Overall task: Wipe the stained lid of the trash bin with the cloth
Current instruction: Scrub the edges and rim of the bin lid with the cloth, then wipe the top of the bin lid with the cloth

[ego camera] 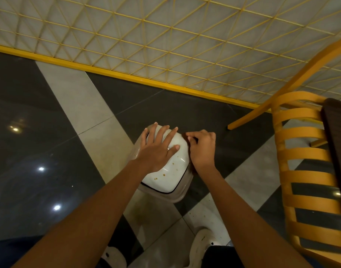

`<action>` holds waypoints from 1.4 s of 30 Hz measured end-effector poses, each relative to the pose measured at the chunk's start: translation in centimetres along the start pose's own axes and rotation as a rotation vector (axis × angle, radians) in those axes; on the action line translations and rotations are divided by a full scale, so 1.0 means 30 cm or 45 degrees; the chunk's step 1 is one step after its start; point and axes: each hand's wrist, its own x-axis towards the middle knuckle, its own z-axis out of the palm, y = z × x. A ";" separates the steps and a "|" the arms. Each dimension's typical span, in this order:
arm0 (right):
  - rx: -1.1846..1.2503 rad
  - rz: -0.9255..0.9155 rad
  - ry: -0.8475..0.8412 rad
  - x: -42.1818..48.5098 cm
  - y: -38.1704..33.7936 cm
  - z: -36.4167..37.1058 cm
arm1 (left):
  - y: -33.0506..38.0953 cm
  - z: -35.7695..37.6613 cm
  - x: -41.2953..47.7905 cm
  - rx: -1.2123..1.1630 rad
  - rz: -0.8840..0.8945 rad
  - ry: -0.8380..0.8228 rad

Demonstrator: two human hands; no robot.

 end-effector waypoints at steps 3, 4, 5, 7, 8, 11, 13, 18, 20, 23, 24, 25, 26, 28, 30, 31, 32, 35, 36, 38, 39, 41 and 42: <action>0.037 -0.077 -0.027 -0.053 0.013 -0.004 | 0.000 0.003 -0.008 0.010 0.003 -0.002; 0.056 -0.083 -0.035 -0.068 0.019 -0.008 | 0.000 0.004 -0.009 0.010 0.006 0.006; 0.067 -0.080 -0.035 -0.071 0.024 -0.012 | 0.000 0.006 -0.007 0.009 0.007 0.020; 0.048 -0.045 -0.031 -0.037 0.025 -0.013 | 0.000 0.005 -0.003 0.000 0.005 0.031; 0.033 -0.011 -0.034 -0.011 0.022 -0.009 | 0.001 0.005 -0.002 -0.007 0.003 0.027; 0.020 0.074 -0.060 0.039 -0.004 -0.004 | 0.003 0.004 -0.004 -0.038 -0.013 0.041; 0.035 0.026 -0.077 0.021 -0.006 -0.006 | 0.002 0.004 -0.004 -0.046 -0.026 0.041; 0.088 -0.111 -0.104 -0.042 0.009 -0.023 | 0.005 -0.003 -0.002 -0.048 -0.040 -0.030; 0.092 0.009 -0.098 0.010 0.002 -0.014 | 0.008 -0.017 0.001 -0.041 -0.049 -0.055; 0.108 0.128 -0.074 0.047 -0.037 0.010 | 0.003 -0.008 0.003 -0.041 -0.048 -0.005; 0.082 0.096 -0.077 0.039 -0.052 0.018 | 0.001 -0.009 0.002 -0.059 -0.060 -0.026; 0.048 0.046 -0.084 0.022 -0.063 0.025 | -0.002 -0.002 0.001 -0.074 -0.055 -0.035; 0.031 0.001 -0.091 0.001 -0.069 0.030 | -0.001 -0.005 -0.002 -0.090 -0.046 -0.050; 0.089 -0.022 -0.090 -0.033 -0.072 0.032 | -0.003 -0.005 -0.004 -0.110 -0.013 -0.063; 0.254 0.057 -0.076 -0.038 -0.073 0.028 | -0.002 -0.014 -0.005 -0.179 -0.016 -0.041; 0.361 0.113 -0.070 -0.033 -0.074 0.029 | 0.002 -0.025 -0.003 -0.280 -0.046 -0.053; 0.467 0.167 -0.069 -0.027 -0.073 0.031 | 0.009 -0.043 -0.001 -0.399 -0.091 -0.079; 0.613 0.186 -0.094 -0.042 -0.074 0.029 | 0.027 -0.086 -0.008 -0.540 -0.149 0.122; 0.637 0.157 -0.097 -0.051 -0.069 0.024 | 0.037 -0.098 -0.011 -0.508 -0.141 0.227; 0.721 0.108 -0.077 -0.067 -0.046 0.012 | 0.068 -0.104 -0.018 -0.479 -0.087 0.308; 0.757 0.099 -0.059 -0.073 -0.033 0.007 | 0.088 -0.103 -0.021 -0.471 -0.066 0.280; 0.720 0.115 0.017 -0.072 -0.001 0.015 | 0.118 -0.092 -0.023 -0.443 -0.048 0.216; 0.647 0.134 0.069 -0.068 0.016 0.026 | 0.127 -0.090 -0.021 -0.426 -0.055 0.192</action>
